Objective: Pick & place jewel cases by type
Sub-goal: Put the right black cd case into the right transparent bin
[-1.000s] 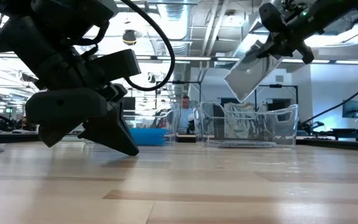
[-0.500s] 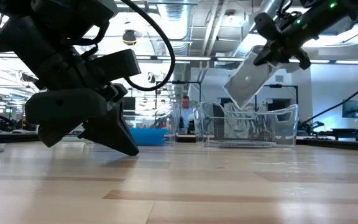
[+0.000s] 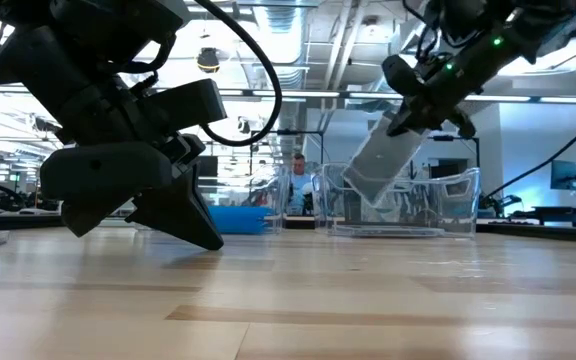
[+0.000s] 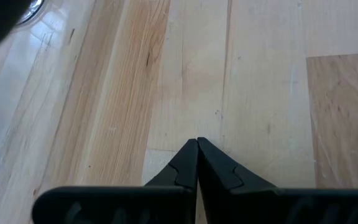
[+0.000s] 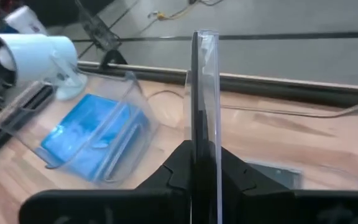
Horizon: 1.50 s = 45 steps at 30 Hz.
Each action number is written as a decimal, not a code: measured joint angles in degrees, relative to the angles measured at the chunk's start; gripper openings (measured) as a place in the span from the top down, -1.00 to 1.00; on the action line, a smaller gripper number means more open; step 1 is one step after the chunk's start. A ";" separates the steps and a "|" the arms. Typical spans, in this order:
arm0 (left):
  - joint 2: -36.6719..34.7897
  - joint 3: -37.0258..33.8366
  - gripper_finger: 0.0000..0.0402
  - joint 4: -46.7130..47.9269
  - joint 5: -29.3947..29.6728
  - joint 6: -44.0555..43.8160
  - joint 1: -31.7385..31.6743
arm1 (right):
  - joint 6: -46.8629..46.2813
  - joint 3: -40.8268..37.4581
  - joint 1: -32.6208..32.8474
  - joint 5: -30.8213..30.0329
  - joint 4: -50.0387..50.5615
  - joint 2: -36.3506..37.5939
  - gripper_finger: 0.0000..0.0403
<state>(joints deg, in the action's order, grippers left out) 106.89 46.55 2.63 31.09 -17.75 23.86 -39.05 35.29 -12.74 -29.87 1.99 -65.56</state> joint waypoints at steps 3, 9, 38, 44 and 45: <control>0.00 0.00 1.00 0.03 0.00 0.02 0.00 | -0.29 0.00 -0.64 2.50 -1.69 -2.03 0.88; 0.00 -0.01 1.00 0.07 -0.02 0.02 0.00 | -4.87 0.00 -2.93 7.45 -2.43 -5.65 0.81; 0.00 0.02 1.00 0.07 -0.04 0.02 0.00 | -12.94 0.00 -3.06 10.28 -5.12 -7.98 0.83; 0.00 0.02 1.00 0.07 -0.04 0.02 0.00 | -14.53 0.00 -3.05 10.30 -4.82 -7.98 0.83; 0.00 0.02 1.00 0.07 -0.04 0.02 0.00 | -14.53 0.00 -3.05 10.30 -4.80 -7.98 0.84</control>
<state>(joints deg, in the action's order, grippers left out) 106.89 46.57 2.70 31.05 -17.74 23.86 -53.58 35.29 -15.79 -19.57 -2.81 -73.54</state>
